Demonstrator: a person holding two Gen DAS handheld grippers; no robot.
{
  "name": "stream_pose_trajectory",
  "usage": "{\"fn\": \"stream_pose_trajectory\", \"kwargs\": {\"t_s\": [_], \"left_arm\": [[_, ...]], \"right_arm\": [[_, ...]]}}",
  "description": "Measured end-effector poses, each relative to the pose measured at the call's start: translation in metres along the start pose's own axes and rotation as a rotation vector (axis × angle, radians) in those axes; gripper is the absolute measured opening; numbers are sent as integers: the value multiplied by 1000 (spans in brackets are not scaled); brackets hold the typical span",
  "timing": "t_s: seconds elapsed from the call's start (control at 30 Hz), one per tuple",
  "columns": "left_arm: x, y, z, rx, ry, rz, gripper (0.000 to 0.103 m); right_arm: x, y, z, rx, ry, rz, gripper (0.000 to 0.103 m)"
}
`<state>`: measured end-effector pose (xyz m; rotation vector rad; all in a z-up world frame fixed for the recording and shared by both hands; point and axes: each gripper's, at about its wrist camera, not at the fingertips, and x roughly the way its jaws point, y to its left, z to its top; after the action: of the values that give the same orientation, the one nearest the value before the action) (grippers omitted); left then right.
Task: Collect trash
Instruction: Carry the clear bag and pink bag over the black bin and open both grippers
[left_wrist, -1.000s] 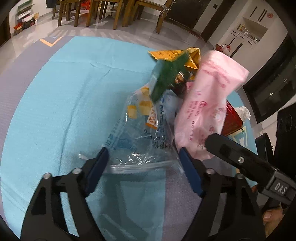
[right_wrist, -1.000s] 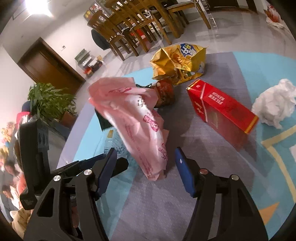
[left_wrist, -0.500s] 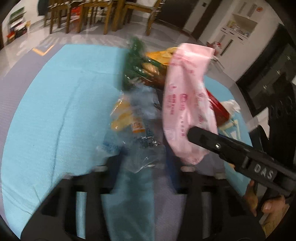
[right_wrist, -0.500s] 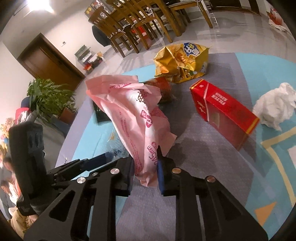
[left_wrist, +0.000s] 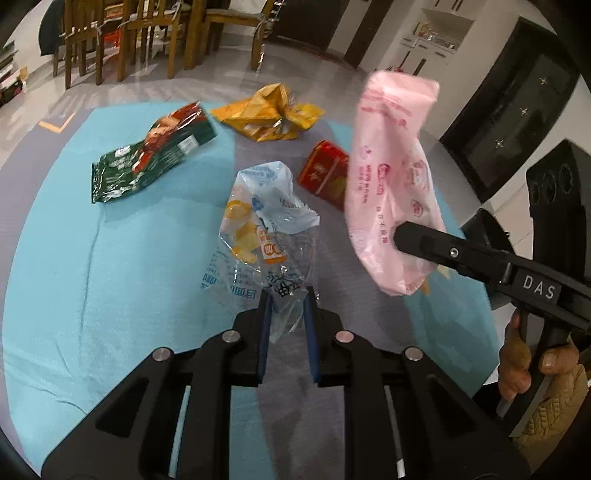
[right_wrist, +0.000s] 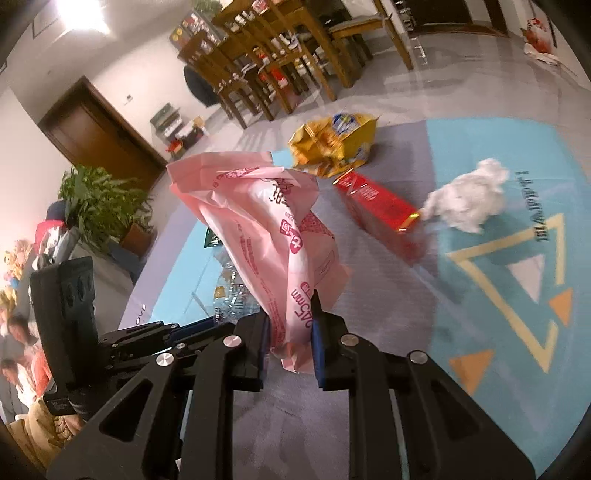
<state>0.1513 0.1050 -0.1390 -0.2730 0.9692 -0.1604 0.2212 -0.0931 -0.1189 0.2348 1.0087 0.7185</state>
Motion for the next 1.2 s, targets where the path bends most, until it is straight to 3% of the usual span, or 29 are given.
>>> {"fn": "stream_pose_trajectory", "kwargs": {"t_s": [0.57,0.83,1.03,1.2], "left_arm": [[-9,-76,15,130,-102,29,18],[-7,-117,10,222,-104,36,18],[-6,-161,10,263,-101,-35,19],[0,-213,27,314,-116,-153,20]], "right_arm": [[-98,-45,-16,117,-214,-45,20],[-140,-77,-28,204,-319,-78,20],[-172,-105,-35,274,-404,-152,20],[-202,-124,-46,323,-485,-274,20]]}}
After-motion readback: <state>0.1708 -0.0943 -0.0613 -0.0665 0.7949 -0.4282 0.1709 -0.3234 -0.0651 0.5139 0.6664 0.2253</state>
